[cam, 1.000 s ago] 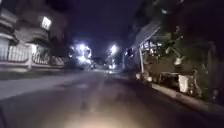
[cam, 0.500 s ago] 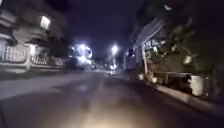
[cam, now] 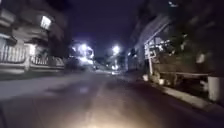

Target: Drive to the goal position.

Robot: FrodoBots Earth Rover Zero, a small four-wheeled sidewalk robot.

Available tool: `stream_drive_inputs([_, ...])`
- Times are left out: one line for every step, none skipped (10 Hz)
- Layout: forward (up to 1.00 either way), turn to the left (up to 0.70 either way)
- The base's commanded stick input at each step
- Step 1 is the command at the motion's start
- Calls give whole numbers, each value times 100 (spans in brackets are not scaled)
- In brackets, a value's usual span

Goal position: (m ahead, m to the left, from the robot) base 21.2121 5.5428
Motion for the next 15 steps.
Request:
stream_drive_inputs([70,0])
stream_drive_inputs([70,0])
stream_drive_inputs([70,0])
stream_drive_inputs([70,0])
stream_drive_inputs([70,0])
stream_drive_inputs([70,0])
stream_drive_inputs([70,0])
stream_drive_inputs([70,0])
stream_drive_inputs([70,0])
stream_drive_inputs([70,0])
stream_drive_inputs([70,0])
stream_drive_inputs([70,0])
stream_drive_inputs([70,-11])
stream_drive_inputs([70,-35])
stream_drive_inputs([70,-35])
